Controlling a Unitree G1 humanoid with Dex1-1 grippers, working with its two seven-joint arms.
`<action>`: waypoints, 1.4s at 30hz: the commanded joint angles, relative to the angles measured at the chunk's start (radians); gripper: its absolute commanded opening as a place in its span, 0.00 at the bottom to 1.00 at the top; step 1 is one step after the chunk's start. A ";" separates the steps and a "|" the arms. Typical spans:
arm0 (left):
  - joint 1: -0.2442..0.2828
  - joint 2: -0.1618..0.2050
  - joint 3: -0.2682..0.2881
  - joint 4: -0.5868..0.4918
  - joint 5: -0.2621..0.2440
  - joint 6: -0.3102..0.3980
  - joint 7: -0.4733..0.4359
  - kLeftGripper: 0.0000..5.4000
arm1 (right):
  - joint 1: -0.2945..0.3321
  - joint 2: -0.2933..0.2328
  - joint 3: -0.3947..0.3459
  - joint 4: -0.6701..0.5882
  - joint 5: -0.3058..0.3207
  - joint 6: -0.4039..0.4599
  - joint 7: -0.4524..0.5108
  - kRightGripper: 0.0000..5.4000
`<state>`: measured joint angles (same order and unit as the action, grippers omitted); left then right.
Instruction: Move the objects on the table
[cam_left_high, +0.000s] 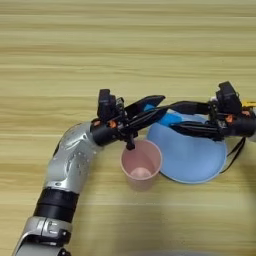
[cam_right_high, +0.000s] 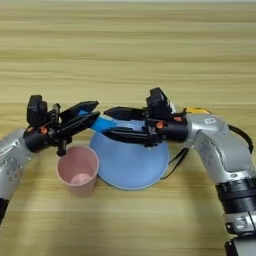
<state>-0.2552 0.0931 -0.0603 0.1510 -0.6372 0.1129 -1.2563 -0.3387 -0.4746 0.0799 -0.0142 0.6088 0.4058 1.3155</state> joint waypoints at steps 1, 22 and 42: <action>-0.007 0.003 -0.004 0.005 0.006 0.003 0.003 0.25 | -0.019 -0.005 -0.008 -0.017 0.008 0.005 -0.005 0.61; -0.018 0.010 0.018 0.024 0.008 -0.013 0.010 0.25 | -0.104 0.051 -0.232 0.062 0.136 -0.001 -0.189 1.00; -0.195 -0.035 0.096 0.368 0.248 -0.263 0.381 0.25 | -0.167 0.106 -0.287 0.261 0.038 -0.151 -0.347 1.00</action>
<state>-0.4113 0.0572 0.0344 0.4714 -0.4357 -0.1240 -0.9224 -0.4847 -0.3734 -0.2074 0.2420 0.6556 0.2675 0.9702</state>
